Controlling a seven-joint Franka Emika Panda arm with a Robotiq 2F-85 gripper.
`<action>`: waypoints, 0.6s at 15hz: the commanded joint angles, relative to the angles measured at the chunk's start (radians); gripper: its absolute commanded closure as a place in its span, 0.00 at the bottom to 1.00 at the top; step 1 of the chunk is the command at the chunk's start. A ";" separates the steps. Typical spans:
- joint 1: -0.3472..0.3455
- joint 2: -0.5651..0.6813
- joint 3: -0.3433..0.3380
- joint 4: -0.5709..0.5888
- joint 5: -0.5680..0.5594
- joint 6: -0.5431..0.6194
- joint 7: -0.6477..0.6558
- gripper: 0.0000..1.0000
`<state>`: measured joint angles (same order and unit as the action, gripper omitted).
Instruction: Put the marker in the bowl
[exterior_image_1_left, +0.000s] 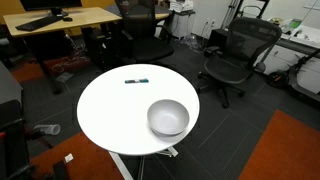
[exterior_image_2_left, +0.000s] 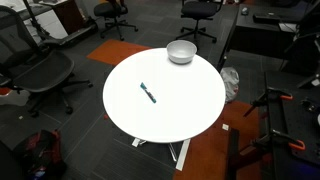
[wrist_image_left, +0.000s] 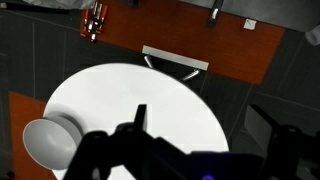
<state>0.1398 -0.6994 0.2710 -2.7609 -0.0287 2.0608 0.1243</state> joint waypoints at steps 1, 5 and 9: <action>0.017 0.003 -0.017 0.002 -0.013 -0.002 0.011 0.00; 0.017 0.003 -0.017 0.002 -0.013 -0.002 0.011 0.00; 0.004 0.036 -0.015 0.016 -0.013 0.032 0.031 0.00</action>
<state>0.1411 -0.6981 0.2657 -2.7607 -0.0287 2.0621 0.1243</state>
